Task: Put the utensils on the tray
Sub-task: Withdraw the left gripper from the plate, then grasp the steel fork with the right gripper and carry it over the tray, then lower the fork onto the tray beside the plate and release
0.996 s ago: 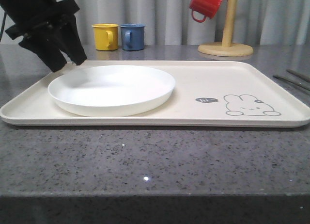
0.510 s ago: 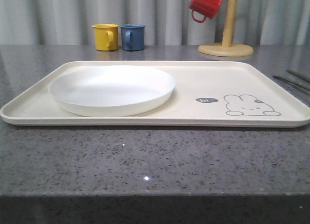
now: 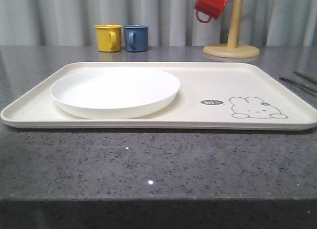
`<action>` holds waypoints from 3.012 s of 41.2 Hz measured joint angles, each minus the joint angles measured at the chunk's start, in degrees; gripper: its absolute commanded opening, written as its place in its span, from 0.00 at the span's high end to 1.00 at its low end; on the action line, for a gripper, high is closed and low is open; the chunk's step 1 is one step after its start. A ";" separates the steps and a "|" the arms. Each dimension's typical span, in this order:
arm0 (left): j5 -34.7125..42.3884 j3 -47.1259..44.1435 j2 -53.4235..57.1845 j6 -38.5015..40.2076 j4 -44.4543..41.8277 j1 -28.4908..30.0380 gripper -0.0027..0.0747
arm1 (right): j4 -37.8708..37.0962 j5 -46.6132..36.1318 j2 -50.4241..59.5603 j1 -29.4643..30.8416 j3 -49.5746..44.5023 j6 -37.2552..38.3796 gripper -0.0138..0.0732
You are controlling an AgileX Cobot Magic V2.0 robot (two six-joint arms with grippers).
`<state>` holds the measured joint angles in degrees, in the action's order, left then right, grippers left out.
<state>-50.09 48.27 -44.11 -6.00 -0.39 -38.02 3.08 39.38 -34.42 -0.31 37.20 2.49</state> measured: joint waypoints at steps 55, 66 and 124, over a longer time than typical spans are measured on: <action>0.73 -3.39 6.18 0.14 -0.65 0.00 0.44 | -4.25 17.71 -58.43 -5.22 31.85 -3.04 0.67; 0.73 -3.39 6.18 0.14 -0.65 0.00 0.44 | -3.08 17.61 -58.63 -5.22 31.85 -3.04 0.91; 0.73 -3.39 6.18 0.27 -0.65 0.00 0.44 | 1.02 24.83 -71.22 -24.76 50.81 27.18 0.60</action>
<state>-49.36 44.88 -37.93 -5.74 -1.04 -38.02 4.09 64.21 -105.64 -25.07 88.01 29.68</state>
